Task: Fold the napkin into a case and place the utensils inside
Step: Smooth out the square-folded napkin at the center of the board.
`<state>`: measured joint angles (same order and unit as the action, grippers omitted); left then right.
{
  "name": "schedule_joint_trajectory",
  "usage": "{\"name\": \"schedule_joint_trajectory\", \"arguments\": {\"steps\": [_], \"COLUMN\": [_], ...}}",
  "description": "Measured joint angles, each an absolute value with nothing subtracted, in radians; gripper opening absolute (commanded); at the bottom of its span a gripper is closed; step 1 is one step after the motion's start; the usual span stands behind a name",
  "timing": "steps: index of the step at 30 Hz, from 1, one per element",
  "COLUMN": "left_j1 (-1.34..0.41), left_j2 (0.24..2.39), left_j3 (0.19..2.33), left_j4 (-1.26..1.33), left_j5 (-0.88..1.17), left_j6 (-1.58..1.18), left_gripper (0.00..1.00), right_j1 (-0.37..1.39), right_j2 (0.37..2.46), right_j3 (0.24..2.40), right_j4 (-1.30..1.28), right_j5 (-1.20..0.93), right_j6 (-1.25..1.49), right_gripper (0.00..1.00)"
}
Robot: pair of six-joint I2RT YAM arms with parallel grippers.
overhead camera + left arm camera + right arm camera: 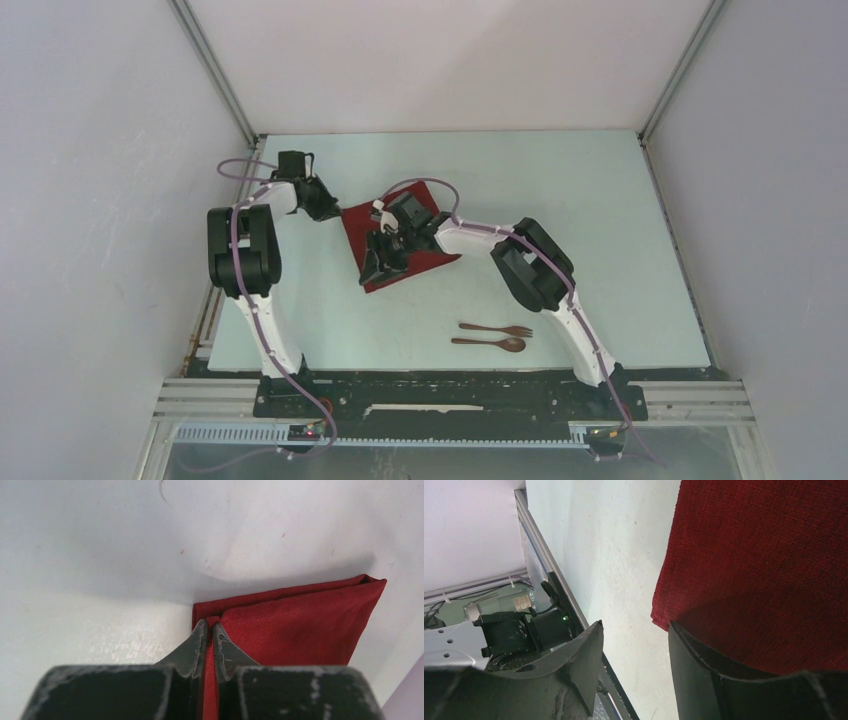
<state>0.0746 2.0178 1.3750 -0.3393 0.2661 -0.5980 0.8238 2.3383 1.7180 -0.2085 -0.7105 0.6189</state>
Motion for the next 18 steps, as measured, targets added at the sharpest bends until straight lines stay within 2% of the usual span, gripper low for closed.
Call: {"name": "schedule_joint_trajectory", "arguments": {"steps": [1, 4, 8, 10, 11, 13, 16, 18], "left_j1": [0.075, 0.075, 0.075, 0.075, 0.074, 0.074, 0.066, 0.047], "left_j2": [2.018, 2.018, 2.007, 1.975, 1.951, 1.857, 1.655, 1.515], "left_j3": [1.379, 1.389, 1.395, 1.394, 1.391, 1.353, 1.249, 1.159], "left_j4": [-0.345, -0.357, -0.384, -0.419, -0.435, -0.457, -0.481, -0.480], "left_j5": [0.265, 0.263, 0.246, 0.224, 0.208, 0.169, 0.144, 0.143], "left_j6": [-0.594, -0.583, -0.561, -0.551, -0.546, -0.551, -0.562, -0.579], "left_gripper": [0.14, 0.30, 0.59, 0.77, 0.80, 0.82, 0.73, 0.59], "right_j1": [0.825, 0.831, 0.832, 0.831, 0.830, 0.815, 0.791, 0.760], "right_j2": [2.341, 2.347, 2.347, 2.337, 2.326, 2.292, 2.196, 2.129], "right_j3": [1.718, 1.717, 1.715, 1.706, 1.695, 1.673, 1.617, 1.579], "right_j4": [-0.199, -0.176, -0.161, -0.160, -0.166, -0.187, -0.237, -0.264], "right_j5": [-0.713, -0.720, -0.743, -0.746, -0.747, -0.748, -0.737, -0.727], "right_j6": [0.630, 0.652, 0.665, 0.668, 0.666, 0.651, 0.609, 0.582], "right_gripper": [0.58, 0.58, 0.62, 0.65, 0.65, 0.67, 0.67, 0.67]}}
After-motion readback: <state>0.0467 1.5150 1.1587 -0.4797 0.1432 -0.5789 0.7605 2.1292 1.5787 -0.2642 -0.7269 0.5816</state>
